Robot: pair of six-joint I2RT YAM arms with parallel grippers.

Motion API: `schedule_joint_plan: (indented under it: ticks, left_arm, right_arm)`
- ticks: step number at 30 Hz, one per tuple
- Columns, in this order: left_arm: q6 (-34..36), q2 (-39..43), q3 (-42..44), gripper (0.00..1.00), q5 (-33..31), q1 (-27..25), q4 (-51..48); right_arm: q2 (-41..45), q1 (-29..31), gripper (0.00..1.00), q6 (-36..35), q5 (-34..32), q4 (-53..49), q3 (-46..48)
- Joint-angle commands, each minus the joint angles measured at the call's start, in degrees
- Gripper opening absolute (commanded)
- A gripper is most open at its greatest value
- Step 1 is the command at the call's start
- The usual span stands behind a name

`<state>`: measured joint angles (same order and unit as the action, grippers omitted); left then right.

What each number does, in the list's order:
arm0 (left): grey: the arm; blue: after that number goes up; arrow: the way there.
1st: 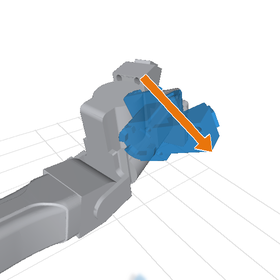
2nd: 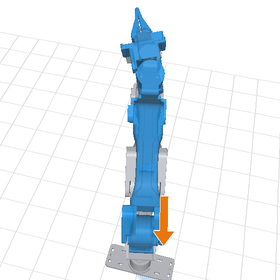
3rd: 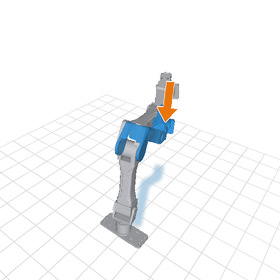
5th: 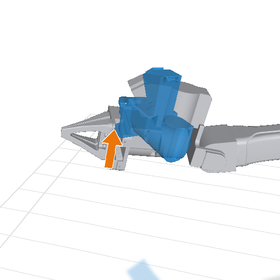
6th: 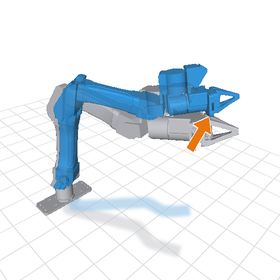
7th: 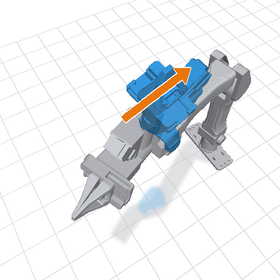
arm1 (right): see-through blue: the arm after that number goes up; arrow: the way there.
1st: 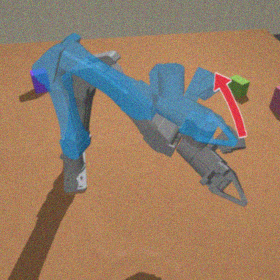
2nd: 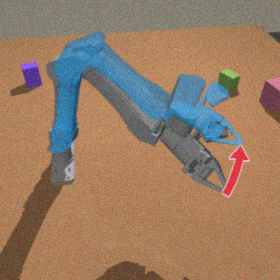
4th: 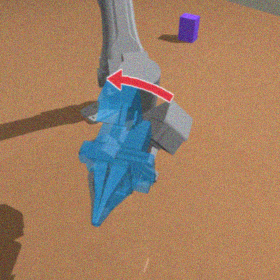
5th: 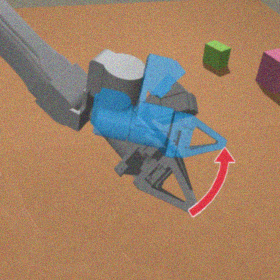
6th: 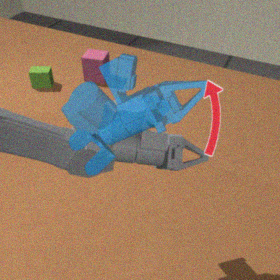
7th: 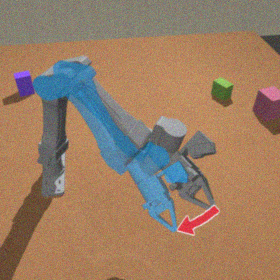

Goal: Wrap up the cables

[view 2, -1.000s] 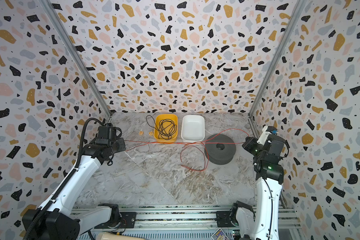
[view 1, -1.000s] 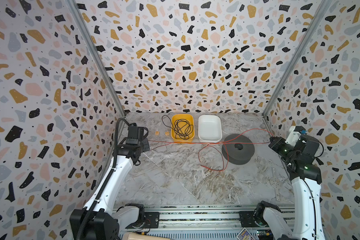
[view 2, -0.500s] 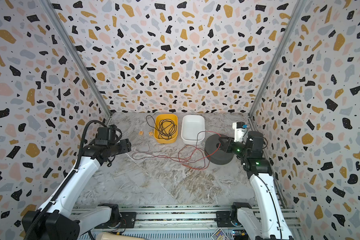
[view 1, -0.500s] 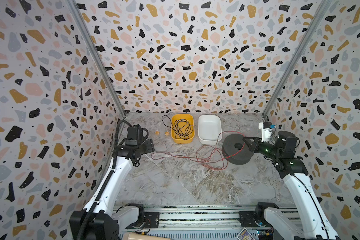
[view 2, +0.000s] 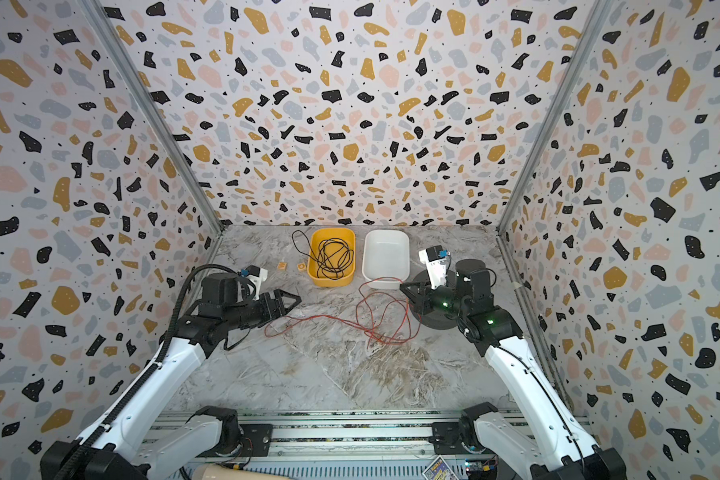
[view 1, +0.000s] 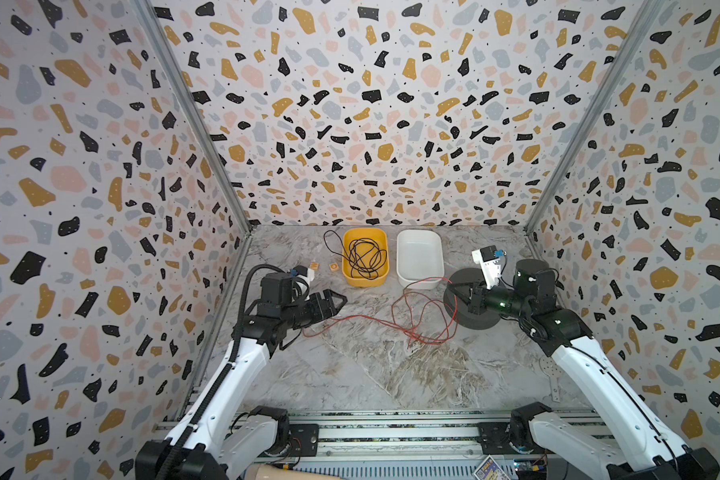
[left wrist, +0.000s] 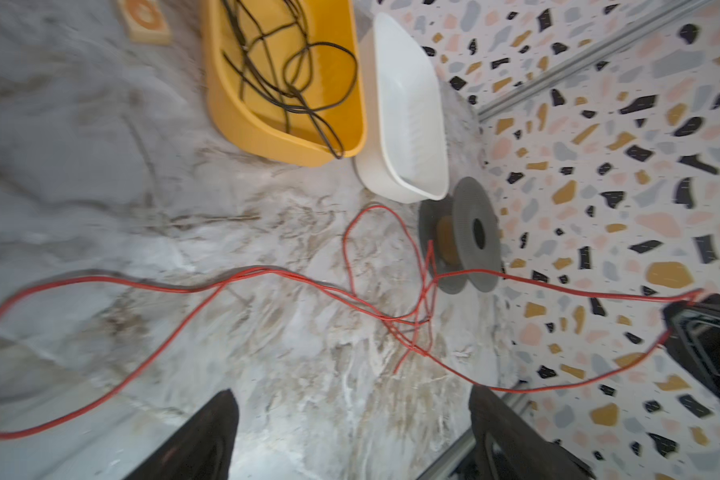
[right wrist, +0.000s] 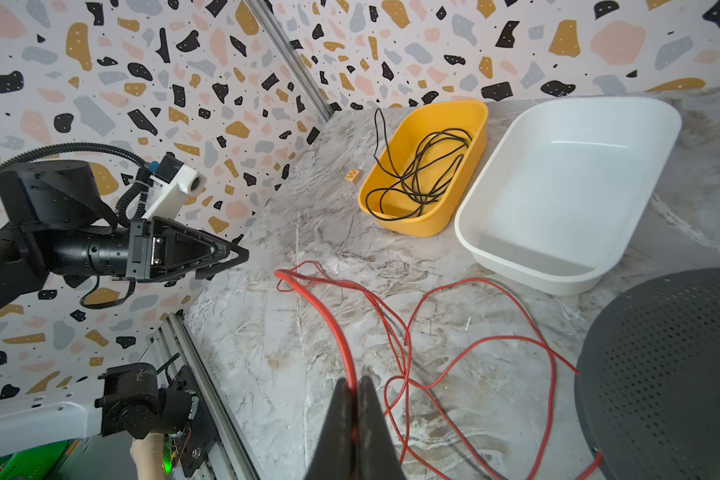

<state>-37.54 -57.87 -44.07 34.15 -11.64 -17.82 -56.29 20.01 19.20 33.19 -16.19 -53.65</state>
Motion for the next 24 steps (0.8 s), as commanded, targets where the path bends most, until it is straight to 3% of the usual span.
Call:
schedule_joint_plan:
  ticks: [1, 4, 8, 14, 24]
  left_arm:
    - [-10.5, 1.0, 0.5, 0.88, 5.3, -4.3, 14.0]
    - [-8.2, -0.1, -0.9, 0.85, 2.8, -8.5, 13.8]
    - [-0.5, -3.1, -3.7, 0.84, -5.2, -14.0, 8.7]
    - [6.2, -6.3, -4.2, 0.82, -14.6, -21.0, 11.3]
    - [8.0, -15.5, -7.6, 0.83, -32.4, -22.6, 13.4]
  right_arm:
    - [-1.6, 4.1, 0.00, 0.7, -6.1, 3.0, -3.4]
    - [-4.4, 6.6, 0.00, 2.8, -7.8, 4.9, -4.3]
    - [-7.8, 10.4, 0.00, 4.4, -8.2, 6.5, -6.4]
    - [-10.5, 13.1, 0.00, 7.7, -6.9, 6.5, -9.7]
    - [-8.3, 13.5, 0.00, 9.8, -1.9, 4.0, -10.0]
